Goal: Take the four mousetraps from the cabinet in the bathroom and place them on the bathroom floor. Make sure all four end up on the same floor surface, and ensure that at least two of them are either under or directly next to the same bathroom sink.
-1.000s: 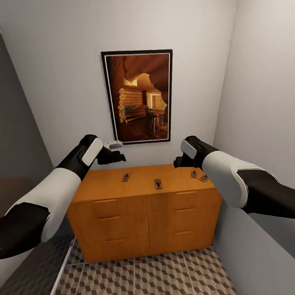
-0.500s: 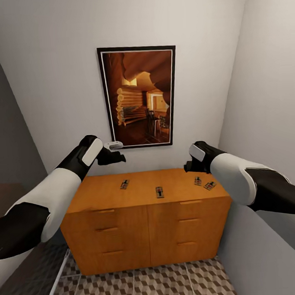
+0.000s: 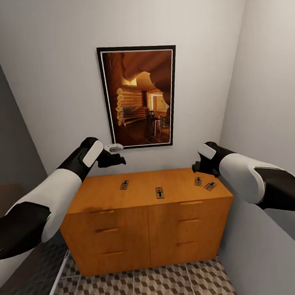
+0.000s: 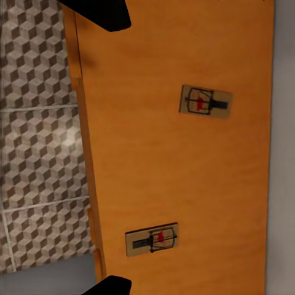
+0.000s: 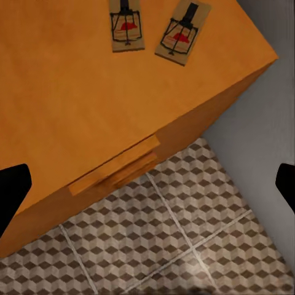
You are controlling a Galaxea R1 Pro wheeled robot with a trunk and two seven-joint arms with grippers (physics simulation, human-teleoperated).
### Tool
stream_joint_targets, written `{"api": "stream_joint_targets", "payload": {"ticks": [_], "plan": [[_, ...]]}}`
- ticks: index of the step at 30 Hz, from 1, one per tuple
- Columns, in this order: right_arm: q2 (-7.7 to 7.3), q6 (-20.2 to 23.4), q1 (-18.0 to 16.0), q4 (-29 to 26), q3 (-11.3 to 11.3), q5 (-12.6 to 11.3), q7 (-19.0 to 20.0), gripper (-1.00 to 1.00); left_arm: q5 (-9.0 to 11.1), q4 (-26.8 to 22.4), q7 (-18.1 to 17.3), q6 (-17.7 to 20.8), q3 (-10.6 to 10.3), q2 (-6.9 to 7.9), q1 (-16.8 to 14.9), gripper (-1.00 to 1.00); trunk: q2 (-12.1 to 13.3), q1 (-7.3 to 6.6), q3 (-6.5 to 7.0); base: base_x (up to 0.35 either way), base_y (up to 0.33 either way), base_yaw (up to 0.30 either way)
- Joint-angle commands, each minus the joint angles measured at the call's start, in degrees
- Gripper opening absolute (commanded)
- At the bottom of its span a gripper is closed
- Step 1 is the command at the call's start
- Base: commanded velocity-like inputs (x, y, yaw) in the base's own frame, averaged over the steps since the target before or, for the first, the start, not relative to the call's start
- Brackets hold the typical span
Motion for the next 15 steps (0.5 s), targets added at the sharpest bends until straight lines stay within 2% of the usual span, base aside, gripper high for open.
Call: {"api": "stream_joint_targets", "payload": {"ticks": [1,8,15], "plan": [[-0.08,-0.2,-0.1,0.1,-0.5,-0.4,-0.9,1.00,0.6,0.3,0.5,0.0,-0.3,0.05,-0.1,1.00,-0.1,0.04,-0.11,0.003,0.000,0.000],[-0.31,-1.7,-0.1,0.1,-0.5,-3.8,-2.9,1.00,0.4,1.4,0.6,-0.2,-0.3,0.02,-0.1,1.00,-0.1,0.04,-0.11,0.053,0.000,0.000],[-0.41,-2.3,-0.1,0.1,-0.5,-6.0,-3.5,1.00,0.3,1.7,0.7,-0.2,-0.3,-0.04,-0.1,1.00,-0.1,0.04,-0.11,0.254,0.000,0.000]]}}
